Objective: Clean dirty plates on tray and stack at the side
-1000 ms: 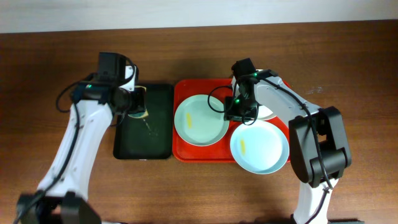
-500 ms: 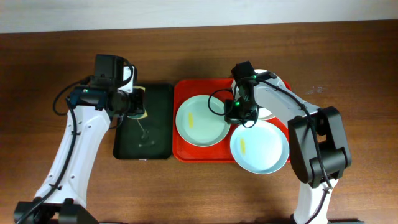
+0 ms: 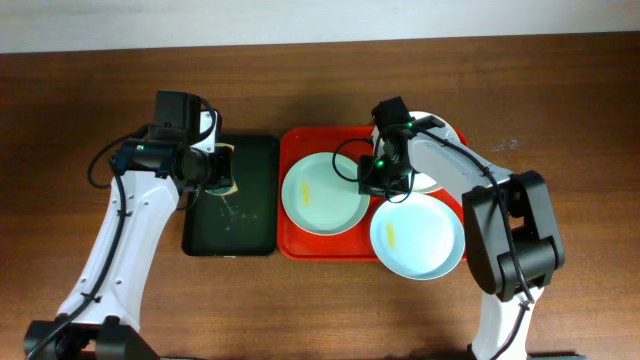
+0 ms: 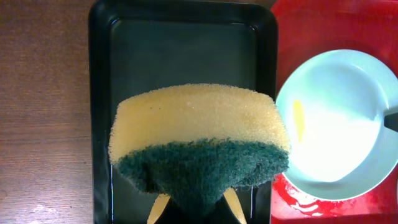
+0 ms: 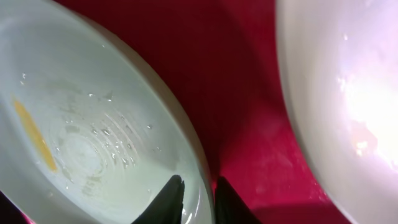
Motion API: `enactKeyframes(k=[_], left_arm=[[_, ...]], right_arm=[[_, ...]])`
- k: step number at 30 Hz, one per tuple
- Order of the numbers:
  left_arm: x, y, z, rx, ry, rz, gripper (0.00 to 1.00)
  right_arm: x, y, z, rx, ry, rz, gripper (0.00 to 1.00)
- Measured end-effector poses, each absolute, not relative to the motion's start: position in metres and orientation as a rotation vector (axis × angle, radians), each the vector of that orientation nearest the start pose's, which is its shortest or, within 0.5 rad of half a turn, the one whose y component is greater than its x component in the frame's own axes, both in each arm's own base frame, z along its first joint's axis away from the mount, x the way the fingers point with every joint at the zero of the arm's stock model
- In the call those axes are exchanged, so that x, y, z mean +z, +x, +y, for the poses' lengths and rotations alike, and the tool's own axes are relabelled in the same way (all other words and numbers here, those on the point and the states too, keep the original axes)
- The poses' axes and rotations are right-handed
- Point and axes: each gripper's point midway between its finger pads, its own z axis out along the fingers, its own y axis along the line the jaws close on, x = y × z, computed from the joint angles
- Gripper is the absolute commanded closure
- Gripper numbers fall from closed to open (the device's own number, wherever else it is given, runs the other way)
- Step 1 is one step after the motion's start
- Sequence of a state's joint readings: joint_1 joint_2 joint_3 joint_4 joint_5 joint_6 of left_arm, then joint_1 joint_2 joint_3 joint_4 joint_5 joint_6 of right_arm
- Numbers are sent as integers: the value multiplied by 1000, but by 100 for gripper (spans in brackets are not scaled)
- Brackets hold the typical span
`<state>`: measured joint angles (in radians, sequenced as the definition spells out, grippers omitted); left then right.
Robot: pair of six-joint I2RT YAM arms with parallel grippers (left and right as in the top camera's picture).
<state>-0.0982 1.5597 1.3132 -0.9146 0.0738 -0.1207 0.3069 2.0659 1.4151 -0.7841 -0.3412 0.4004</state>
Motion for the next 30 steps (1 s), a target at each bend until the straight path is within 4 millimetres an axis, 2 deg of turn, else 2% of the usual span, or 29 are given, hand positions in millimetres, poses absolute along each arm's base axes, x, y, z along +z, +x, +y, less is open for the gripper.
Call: enactKeyframes(k=[5, 9, 14, 16, 17, 19, 21, 30], left_arm=[[150, 364, -49, -162, -9, 2739, 100], [145, 365, -49, -162, -10, 2755, 100], [135, 365, -49, -160, -11, 2782, 100], [135, 365, -49, -160, -12, 2782, 100], [135, 365, -49, -160, -12, 2783, 100], [135, 365, -49, -160, -12, 2783, 100], [135, 365, -49, -160, -12, 2782, 100], [135, 365, -49, -160, -12, 2782, 100]], right_arm=[[12, 367, 175, 560, 123, 3109, 81], [17, 369, 172, 559, 140, 3111, 96], [17, 370, 170, 558, 152, 3112, 96], [17, 370, 170, 558, 152, 3113, 87], [17, 369, 170, 558, 158, 3114, 87], [17, 367, 169, 553, 160, 3125, 88], [17, 365, 169, 551, 163, 3133, 96], [18, 361, 172, 583, 167, 3148, 96]])
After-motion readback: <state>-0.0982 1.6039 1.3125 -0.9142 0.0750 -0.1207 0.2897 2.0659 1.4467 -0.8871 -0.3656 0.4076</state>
